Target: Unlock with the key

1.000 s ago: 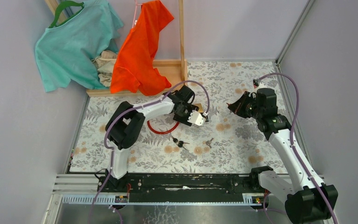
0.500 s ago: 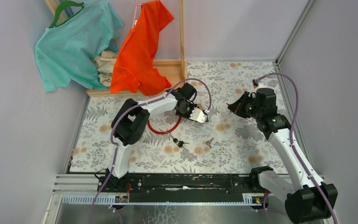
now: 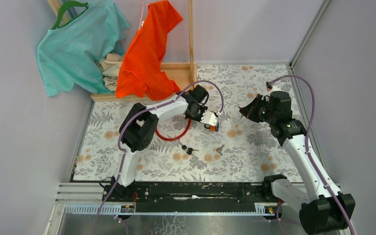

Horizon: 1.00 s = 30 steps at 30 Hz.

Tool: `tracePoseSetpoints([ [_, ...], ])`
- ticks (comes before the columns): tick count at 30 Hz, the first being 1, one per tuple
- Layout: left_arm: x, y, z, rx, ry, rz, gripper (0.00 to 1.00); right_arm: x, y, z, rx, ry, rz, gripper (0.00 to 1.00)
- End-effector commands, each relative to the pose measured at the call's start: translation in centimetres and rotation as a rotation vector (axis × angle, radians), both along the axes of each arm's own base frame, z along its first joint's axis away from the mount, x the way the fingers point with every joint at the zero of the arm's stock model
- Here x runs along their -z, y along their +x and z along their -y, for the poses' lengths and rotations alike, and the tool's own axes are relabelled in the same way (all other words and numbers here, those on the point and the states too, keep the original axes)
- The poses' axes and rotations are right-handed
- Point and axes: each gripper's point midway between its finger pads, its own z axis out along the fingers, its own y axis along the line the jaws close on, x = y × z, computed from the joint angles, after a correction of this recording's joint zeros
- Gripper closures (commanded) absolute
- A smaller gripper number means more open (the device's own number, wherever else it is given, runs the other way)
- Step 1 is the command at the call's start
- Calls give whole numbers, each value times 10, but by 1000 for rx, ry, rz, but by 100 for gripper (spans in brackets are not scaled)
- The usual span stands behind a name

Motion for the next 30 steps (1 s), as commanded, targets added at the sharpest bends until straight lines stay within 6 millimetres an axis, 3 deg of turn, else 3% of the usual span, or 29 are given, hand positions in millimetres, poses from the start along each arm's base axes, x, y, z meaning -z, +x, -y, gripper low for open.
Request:
tracePoseSetpoints([
  [1,-37,-5,4,-55,-40,53,100,-38,4,-2,-17,19,105,100],
  [8,-86,-27,2,-178,-71,62,100,-44,0,-5,-34,31,117,100],
  [17,-128,-44,-40,-363,-36,138,100,-50,-6,-7,-48,53,135,100],
  [23,-135,-58,-60,-434,49,141,100,-52,-9,-11,-63,72,140,100],
  [30,-137,-85,-84,-493,180,28,100,-53,-11,-14,-77,87,141,100],
])
